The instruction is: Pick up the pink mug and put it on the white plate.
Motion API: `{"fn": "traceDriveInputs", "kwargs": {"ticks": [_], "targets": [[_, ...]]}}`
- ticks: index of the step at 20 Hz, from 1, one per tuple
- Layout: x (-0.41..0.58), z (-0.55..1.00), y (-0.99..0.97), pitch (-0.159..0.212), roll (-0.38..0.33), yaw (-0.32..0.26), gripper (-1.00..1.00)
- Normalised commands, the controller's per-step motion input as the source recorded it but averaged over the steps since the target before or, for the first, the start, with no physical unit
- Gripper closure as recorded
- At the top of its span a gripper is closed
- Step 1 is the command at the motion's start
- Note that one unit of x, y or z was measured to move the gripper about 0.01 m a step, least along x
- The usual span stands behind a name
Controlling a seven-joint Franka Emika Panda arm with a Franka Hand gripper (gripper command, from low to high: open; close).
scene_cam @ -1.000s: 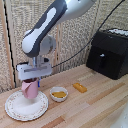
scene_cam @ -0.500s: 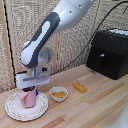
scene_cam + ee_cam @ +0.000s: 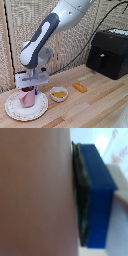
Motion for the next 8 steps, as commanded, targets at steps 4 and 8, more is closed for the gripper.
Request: {"fn": "traceDriveInputs", "kwargs": {"ticks": [4, 8], "targets": [[0.094, 0.65, -0.05, 0.094, 0.008, 0.010, -1.00], [0.192, 0.52, -0.03, 0.046, 0.012, 0.054, -1.00]]}}
